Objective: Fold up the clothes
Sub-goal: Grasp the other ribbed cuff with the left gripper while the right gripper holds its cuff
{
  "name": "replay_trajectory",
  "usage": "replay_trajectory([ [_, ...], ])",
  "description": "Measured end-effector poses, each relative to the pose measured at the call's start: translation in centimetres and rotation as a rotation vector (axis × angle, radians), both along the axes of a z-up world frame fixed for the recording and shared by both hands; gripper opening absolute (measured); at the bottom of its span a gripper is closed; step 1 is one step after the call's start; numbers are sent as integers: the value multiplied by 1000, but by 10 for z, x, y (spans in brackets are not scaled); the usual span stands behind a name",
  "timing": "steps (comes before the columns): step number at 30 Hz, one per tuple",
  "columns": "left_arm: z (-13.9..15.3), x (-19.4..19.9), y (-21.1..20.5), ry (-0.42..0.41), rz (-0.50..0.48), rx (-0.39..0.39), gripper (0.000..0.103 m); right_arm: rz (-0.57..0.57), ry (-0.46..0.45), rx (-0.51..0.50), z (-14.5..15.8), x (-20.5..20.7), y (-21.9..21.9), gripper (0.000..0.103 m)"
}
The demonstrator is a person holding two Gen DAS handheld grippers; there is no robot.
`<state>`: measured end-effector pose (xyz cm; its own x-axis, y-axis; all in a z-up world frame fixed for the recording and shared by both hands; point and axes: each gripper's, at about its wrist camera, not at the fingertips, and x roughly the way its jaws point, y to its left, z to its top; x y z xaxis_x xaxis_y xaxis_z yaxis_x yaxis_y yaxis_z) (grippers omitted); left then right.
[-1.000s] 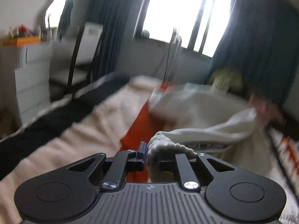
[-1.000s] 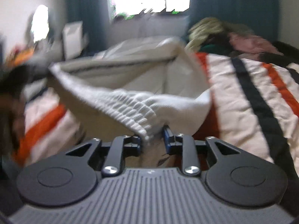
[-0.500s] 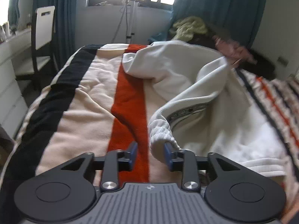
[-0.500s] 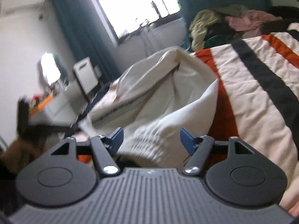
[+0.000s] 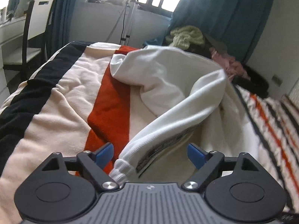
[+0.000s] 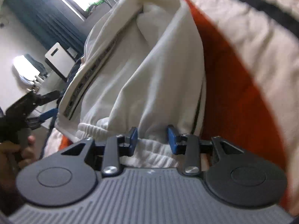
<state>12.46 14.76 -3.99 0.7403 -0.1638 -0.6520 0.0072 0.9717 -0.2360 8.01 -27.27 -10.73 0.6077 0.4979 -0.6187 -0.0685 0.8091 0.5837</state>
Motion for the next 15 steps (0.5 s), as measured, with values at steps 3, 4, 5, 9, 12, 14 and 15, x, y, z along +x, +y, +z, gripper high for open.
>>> replay_trajectory([
  [3,-9,5,-7,30,-26,62,88,6,-37,-35,9,-4,3,39],
  [4,-13,6,-9,41,-36,86,88,2,-46,-36,10,-6,3,39],
  [5,-15,7,-11,50,-40,111,88,-4,-48,-33,11,-7,2,39],
  [9,-25,11,-15,77,-37,177,90,-27,-55,-22,13,-10,-1,39],
  [12,-35,17,-17,119,-59,193,90,-46,-59,-11,15,-13,-4,39],
  [14,-34,16,-17,100,-59,196,90,-61,-52,4,13,-12,-6,37],
  [15,-34,15,-17,90,-58,197,89,-66,-52,8,13,-13,-6,37],
])
